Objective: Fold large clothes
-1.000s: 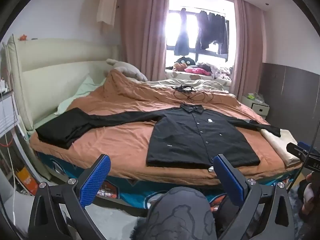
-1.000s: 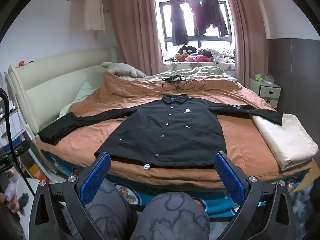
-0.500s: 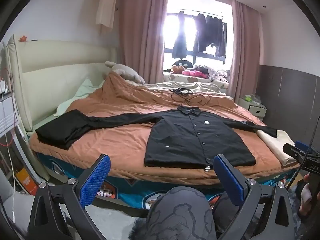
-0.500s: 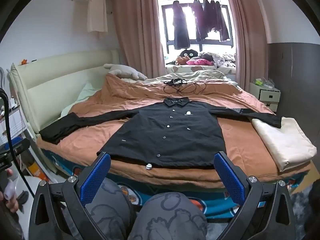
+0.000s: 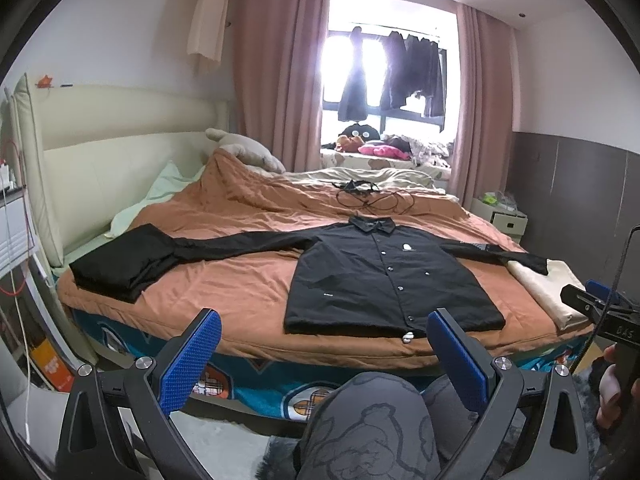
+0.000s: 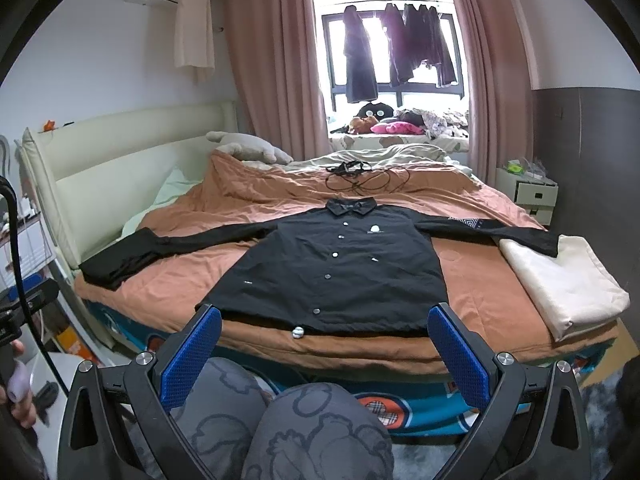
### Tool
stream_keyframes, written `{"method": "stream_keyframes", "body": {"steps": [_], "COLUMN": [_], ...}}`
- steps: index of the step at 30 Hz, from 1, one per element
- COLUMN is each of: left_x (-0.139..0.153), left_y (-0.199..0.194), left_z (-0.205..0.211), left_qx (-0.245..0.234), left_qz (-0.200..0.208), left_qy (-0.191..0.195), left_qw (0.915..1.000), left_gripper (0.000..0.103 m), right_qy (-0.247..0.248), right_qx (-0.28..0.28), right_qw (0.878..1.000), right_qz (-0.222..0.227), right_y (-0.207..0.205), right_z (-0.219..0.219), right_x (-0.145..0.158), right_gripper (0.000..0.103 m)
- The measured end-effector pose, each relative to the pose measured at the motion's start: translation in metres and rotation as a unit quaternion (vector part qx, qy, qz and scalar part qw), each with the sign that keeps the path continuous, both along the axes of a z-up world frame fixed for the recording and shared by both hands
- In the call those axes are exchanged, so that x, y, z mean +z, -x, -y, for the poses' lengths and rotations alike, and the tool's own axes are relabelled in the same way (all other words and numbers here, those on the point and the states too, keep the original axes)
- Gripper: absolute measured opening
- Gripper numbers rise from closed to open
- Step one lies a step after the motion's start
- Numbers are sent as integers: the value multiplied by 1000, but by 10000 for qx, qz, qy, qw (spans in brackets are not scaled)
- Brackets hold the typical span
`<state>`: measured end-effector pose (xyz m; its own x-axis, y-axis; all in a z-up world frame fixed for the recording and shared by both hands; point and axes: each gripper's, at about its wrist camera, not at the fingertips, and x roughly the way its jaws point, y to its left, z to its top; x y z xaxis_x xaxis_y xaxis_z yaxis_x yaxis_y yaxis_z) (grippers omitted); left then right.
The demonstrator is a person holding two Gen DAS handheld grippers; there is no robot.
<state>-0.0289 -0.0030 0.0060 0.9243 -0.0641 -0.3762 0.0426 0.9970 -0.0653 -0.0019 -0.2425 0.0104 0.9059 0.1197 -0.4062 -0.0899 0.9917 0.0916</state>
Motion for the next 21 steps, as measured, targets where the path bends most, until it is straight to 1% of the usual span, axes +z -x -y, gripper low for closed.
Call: {"method": "stream_keyframes", "body": {"steps": [10,21], "left_x": [2,2], "left_y": [4,6], "left_z": [-3,-2], "left_qx": [9,16], "left_qz": [67,52], "left_qy": [48,58], "left_qw": [10000,10000], "left_gripper": [103,103], "right_qy": [22,71], "right_qx": [-40,-84], "right_qw": [10000,9999], "right_qz": [21,31], "right_y": [3,3], "right_z": [1,1], "right_x": [3,2], "right_gripper": [103,103]}}
